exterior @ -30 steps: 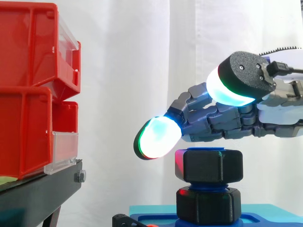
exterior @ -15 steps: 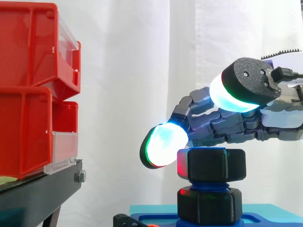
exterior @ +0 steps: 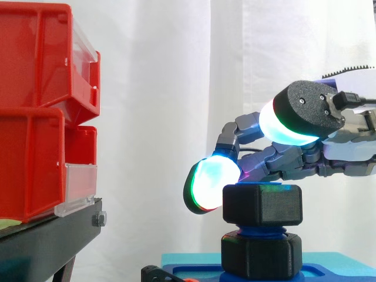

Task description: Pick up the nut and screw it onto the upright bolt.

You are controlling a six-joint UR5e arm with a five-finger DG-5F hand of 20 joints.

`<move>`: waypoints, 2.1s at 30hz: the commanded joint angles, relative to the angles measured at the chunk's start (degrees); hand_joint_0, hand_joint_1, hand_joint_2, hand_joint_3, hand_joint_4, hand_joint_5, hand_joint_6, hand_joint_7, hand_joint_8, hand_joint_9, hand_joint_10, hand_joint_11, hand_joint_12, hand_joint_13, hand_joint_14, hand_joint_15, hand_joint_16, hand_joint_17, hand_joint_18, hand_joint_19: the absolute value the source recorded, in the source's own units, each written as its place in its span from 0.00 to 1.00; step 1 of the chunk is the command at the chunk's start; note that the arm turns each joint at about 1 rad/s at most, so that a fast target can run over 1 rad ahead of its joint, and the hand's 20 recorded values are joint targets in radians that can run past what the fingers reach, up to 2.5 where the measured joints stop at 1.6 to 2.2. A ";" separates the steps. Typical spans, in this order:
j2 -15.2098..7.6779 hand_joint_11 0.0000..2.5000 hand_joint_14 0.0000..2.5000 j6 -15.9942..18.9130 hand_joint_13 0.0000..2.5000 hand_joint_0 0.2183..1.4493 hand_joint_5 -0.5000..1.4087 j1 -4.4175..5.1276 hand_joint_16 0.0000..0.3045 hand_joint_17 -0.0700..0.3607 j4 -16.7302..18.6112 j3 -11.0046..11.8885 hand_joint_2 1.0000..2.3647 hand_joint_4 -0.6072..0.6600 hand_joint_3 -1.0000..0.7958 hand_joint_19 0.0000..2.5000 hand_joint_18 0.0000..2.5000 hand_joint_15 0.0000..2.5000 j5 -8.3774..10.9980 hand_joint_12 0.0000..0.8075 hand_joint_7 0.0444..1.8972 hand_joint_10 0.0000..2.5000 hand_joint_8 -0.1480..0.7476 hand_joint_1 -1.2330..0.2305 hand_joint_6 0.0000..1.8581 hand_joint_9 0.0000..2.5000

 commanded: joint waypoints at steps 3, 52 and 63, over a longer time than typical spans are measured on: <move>-0.01 0.00 0.00 0.00 0.09 0.22 0.20 -0.20 0.10 0.33 -0.44 -0.01 0.00 0.59 0.28 0.00 0.00 0.00 -0.08 0.34 0.63 0.00 0.45 0.60 0.31 0.22; 0.17 0.15 0.00 -0.09 0.50 0.26 0.29 -4.16 0.05 0.24 -0.01 2.01 0.00 0.42 0.28 0.12 0.37 0.04 -4.13 0.16 0.62 0.01 0.36 0.52 0.36 0.77; 0.17 0.15 0.00 -0.97 0.44 0.25 0.27 -5.12 0.07 0.28 -3.78 4.21 0.00 0.52 0.28 0.11 0.33 0.04 -6.59 0.21 0.68 0.01 0.45 0.54 0.27 0.69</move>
